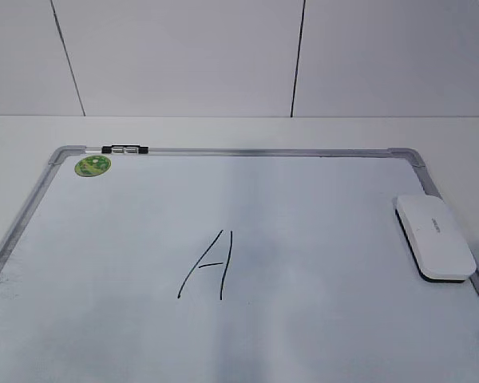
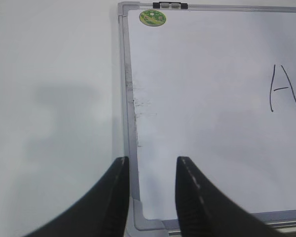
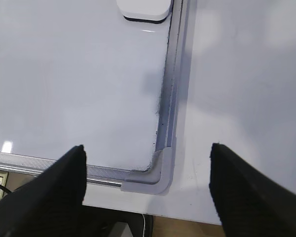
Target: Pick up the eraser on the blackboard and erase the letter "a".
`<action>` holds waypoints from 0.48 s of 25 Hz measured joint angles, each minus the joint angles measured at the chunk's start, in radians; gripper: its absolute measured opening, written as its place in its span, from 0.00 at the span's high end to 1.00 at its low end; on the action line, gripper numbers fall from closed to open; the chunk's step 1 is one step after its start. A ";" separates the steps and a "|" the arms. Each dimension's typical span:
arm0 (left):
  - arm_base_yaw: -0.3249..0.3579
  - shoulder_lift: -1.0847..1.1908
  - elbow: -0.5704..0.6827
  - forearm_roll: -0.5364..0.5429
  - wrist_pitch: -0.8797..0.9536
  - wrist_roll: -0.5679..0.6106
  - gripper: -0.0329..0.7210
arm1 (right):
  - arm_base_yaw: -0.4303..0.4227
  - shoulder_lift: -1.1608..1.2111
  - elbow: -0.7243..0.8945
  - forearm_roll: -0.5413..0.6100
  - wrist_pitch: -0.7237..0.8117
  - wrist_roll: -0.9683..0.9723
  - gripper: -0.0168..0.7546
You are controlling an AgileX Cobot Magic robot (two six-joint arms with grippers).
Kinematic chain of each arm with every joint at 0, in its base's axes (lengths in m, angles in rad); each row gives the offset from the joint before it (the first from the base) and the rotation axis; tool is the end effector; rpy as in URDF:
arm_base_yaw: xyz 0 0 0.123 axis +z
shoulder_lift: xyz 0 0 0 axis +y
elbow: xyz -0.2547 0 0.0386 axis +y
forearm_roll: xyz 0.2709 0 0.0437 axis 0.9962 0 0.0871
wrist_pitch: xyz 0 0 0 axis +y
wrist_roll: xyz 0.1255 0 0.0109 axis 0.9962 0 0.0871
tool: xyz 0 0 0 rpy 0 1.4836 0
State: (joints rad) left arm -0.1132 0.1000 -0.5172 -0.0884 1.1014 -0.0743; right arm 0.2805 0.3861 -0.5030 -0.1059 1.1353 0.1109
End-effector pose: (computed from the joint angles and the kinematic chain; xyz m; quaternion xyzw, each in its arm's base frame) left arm 0.0827 -0.0194 0.2661 0.0179 0.8827 -0.0877 0.4612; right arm 0.1163 0.0209 0.2292 -0.0864 0.9440 0.0095 0.3182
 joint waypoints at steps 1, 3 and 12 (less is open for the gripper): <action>0.000 0.000 0.000 0.000 0.000 0.000 0.64 | 0.000 0.000 0.000 0.000 0.000 0.000 0.21; 0.000 0.000 0.000 0.000 0.000 0.000 0.64 | 0.000 -0.002 0.000 0.000 0.000 0.000 0.21; 0.000 0.000 0.000 0.000 0.000 0.000 0.64 | -0.019 -0.009 0.000 0.000 0.000 0.000 0.21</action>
State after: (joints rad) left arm -0.1132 0.1000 -0.5172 -0.0884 1.1014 -0.0743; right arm 0.2615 0.3773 -0.5030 -0.1059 1.1353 0.1109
